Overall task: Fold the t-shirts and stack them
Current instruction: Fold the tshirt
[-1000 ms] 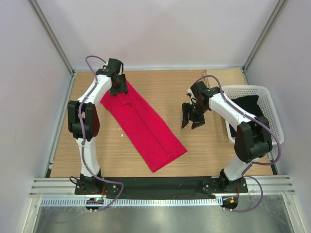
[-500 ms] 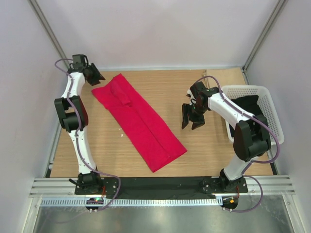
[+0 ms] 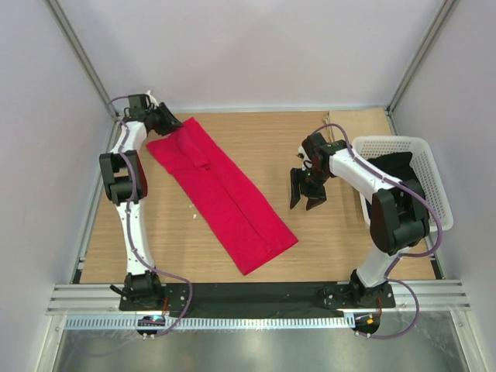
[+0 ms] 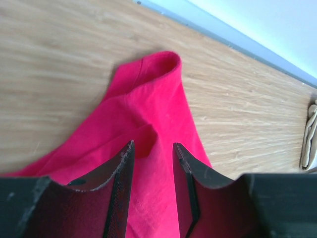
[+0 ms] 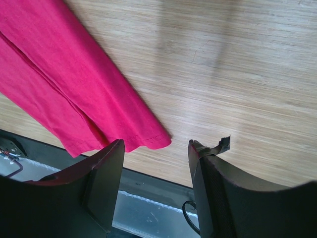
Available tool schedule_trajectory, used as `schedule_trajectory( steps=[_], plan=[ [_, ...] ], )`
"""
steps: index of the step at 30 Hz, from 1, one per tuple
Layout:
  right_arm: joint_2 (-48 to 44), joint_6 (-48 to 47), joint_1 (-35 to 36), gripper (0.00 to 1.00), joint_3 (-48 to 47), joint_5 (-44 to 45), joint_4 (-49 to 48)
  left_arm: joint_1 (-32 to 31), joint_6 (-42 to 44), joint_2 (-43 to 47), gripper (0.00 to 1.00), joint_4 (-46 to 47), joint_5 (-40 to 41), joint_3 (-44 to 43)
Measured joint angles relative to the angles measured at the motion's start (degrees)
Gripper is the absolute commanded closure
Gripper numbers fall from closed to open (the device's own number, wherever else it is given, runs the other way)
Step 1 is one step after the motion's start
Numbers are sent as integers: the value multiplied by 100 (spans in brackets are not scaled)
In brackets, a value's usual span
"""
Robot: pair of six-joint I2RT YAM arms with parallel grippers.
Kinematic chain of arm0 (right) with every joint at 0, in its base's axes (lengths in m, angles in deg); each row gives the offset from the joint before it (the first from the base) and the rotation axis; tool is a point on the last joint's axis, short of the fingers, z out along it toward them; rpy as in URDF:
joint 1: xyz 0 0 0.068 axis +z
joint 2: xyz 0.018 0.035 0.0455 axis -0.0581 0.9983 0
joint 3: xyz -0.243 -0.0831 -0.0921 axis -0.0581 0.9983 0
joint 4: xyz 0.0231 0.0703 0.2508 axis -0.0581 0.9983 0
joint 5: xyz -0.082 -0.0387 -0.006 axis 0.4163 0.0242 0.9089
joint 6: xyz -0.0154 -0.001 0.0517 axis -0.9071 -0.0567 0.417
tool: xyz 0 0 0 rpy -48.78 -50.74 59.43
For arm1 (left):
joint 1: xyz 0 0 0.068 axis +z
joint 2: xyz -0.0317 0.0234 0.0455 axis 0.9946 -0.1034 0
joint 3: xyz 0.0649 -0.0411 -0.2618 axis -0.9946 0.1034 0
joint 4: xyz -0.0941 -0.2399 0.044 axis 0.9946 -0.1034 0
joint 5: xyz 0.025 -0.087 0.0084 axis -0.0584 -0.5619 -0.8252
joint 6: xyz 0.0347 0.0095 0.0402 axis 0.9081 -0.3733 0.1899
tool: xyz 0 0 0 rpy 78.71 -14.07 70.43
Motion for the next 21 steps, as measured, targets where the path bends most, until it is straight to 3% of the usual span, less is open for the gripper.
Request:
schedule_trajectory(
  steps=[8,16,21],
  plan=[
    [111,7,15,39,0,0,7,-83,-61,-446,66,205,-225,-358],
    [111,7,15,39,0,-2,20,-262,122,-501,60,184,-254,-398],
    [114,4,15,39,0,-7,17,-297,479,-354,76,-118,-133,-391]
  ],
)
